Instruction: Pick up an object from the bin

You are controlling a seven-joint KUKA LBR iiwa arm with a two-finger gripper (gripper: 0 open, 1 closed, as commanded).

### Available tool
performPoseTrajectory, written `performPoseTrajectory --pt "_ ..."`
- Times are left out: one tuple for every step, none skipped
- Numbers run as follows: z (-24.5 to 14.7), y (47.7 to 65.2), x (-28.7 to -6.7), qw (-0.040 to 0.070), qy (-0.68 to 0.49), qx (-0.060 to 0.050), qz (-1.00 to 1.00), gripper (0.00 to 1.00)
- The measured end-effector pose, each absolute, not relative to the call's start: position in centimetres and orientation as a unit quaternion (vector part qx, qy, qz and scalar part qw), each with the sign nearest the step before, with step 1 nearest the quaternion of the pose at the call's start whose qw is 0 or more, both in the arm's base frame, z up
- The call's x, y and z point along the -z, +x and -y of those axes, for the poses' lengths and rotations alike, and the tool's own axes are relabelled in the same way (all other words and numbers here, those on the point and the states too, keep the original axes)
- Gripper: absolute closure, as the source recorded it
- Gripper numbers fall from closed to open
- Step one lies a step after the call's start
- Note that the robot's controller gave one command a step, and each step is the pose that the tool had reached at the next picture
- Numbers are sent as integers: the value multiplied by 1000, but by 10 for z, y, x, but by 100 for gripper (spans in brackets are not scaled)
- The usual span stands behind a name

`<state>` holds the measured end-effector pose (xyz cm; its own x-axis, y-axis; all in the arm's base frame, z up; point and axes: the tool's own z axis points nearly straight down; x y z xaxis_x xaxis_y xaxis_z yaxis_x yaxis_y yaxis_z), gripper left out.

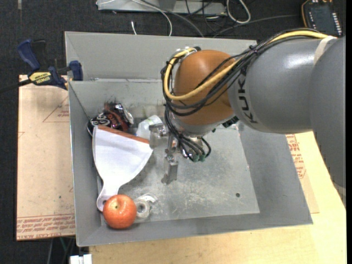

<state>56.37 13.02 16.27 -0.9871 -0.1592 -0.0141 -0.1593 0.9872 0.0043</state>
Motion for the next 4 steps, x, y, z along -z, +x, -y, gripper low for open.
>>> performPoseTrajectory --pt "-209 559 -107 0 -224 -3 -975 0" --pt "-165 580 -72 10 -275 0 -961 0" --pt "-217 545 -71 3 -333 -4 -943 100" --pt "-217 545 -71 3 -333 -4 -943 100"
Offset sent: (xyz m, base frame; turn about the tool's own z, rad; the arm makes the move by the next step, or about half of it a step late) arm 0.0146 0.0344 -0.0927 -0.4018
